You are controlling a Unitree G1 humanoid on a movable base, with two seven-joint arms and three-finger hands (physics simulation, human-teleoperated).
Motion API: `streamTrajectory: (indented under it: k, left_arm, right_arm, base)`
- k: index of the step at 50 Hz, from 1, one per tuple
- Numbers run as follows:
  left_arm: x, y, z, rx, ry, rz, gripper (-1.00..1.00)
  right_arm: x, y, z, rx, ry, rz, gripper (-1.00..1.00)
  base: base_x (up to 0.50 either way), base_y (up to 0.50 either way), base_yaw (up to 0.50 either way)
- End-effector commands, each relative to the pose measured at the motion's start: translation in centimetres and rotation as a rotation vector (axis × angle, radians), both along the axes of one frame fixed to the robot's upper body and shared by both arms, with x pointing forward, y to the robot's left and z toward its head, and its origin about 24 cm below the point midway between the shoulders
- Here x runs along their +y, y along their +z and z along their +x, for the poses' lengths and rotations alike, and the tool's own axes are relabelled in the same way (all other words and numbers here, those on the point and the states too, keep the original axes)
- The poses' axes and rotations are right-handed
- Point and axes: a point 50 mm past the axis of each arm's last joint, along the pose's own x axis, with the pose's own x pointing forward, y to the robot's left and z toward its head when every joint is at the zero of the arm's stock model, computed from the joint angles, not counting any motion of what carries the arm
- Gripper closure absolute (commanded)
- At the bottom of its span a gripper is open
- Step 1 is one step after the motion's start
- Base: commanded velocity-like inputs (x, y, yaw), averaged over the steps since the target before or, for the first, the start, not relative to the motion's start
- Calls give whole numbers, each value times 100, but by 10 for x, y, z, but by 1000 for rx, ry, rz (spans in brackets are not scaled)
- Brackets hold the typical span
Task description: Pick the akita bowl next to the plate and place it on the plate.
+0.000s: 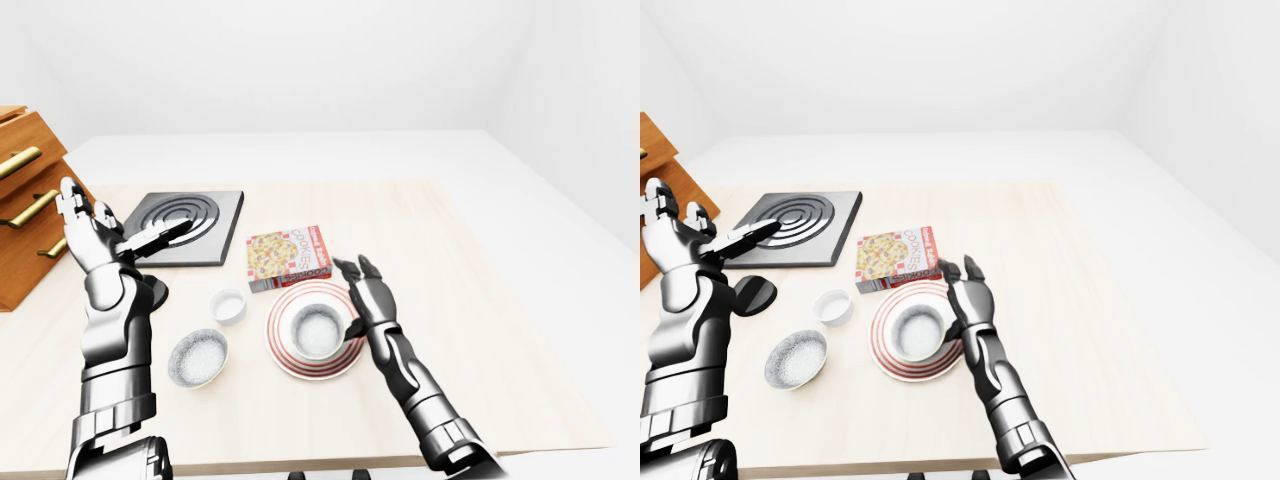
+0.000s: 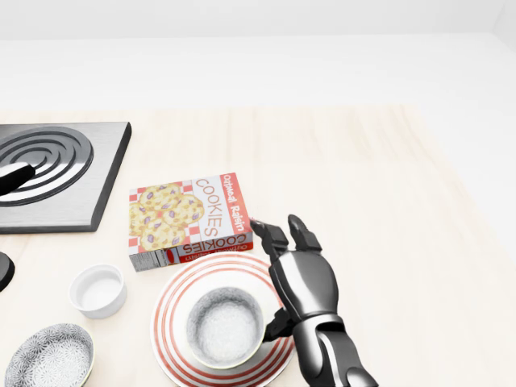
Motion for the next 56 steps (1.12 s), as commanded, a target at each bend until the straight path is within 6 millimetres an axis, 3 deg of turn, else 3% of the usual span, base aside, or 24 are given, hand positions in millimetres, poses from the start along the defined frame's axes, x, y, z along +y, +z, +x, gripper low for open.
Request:
streamTrajectory:
  k: [1, 5, 10, 13, 17, 22, 30, 31, 56]
  left_arm:
    - [0, 0, 1, 3, 1, 2, -100]
    - [0, -1, 2, 11, 2, -1, -100]
    - [0, 0, 3, 10, 5, -2, -100]
    - [0, -1, 4, 14, 5, -4, -100]
    - [-1, -2, 3, 14, 4, -1, -100]
    - [-1, -3, 3, 18, 3, -1, -100]
    - [-1, -3, 3, 18, 3, -1, -100]
    - [-2, -4, 2, 18, 0, -1, -100]
    - [-4, -6, 3, 25, -5, 0, -100]
  right_arm:
    - [-12, 4, -8, 21, -27, 91, -100]
    - [-21, 6, -14, 6, -26, 53, -100]
    - [-48, 19, -30, -28, -48, -8, -100]
    - [-70, 44, -38, -78, -71, -7, -100]
    - [-85, 71, -42, -115, -67, 21, -100]
    - [-93, 96, -43, -144, -38, 43, -100]
    - [-94, 96, -42, -142, -40, 45, -100]
    - [-100, 117, -47, -180, -11, 40, -100]
    - [-103, 114, -46, -161, -15, 78, -100]
  base:
    - [0, 0, 0]
    - [0, 0, 0]
    - [0, 0, 0]
    - [0, 0, 0]
    - [0, 0, 0]
    - [0, 0, 0]
    - [0, 0, 0]
    - [0, 0, 0]
    - [0, 0, 0]
